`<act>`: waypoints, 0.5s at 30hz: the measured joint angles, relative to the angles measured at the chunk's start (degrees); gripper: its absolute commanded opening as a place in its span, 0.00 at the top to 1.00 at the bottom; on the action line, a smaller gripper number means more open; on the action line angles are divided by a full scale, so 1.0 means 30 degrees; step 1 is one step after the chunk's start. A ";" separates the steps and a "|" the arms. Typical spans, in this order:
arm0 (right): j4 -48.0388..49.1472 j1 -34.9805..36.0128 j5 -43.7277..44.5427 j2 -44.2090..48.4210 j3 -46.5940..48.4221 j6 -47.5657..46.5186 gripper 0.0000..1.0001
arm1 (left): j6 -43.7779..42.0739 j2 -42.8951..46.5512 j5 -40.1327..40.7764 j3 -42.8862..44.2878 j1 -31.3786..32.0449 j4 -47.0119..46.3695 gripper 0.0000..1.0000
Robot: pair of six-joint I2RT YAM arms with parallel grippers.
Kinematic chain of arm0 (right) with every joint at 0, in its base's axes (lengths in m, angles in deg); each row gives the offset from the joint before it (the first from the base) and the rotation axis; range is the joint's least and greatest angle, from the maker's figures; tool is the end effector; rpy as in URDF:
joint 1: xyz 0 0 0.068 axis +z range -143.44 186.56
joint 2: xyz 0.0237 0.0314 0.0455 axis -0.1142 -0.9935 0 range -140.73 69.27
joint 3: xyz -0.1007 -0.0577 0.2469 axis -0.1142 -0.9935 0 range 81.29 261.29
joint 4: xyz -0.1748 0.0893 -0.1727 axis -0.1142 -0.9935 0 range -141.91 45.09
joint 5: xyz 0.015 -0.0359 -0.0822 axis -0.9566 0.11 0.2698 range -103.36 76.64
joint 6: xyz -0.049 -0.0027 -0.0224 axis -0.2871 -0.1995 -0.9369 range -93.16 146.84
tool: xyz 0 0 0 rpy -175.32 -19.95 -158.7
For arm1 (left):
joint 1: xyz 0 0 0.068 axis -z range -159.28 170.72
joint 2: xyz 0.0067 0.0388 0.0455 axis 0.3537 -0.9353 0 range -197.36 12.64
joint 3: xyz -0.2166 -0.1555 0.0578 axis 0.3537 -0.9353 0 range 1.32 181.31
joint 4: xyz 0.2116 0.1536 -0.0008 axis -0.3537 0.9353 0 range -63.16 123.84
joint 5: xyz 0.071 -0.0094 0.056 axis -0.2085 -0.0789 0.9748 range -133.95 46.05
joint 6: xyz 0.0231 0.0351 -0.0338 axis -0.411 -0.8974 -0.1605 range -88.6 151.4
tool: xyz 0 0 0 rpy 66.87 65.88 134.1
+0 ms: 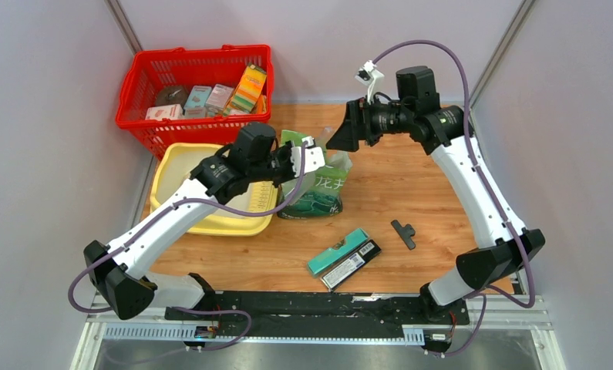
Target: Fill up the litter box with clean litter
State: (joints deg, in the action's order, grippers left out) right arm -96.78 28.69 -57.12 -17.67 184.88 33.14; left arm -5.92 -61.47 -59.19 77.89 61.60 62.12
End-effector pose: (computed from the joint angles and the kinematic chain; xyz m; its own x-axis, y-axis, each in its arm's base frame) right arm 0.2732 0.1375 0.4472 -0.6184 -0.1659 -0.7682 -0.7321 0.4772 0.4862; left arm 0.2063 -0.1910 0.3793 0.1582 0.6367 -0.7547 0.8834 0.2501 0.3962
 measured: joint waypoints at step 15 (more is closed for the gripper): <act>0.0874 0.1931 0.2441 -0.1953 0.1129 0.1814 0.42 | 0.0481 -0.0197 0.4466 0.0000 0.1086 -0.2565 1.00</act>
State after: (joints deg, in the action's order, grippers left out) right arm -94.16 34.48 -49.80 -23.53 188.27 38.59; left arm -4.48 -62.06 -45.80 77.89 64.86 54.43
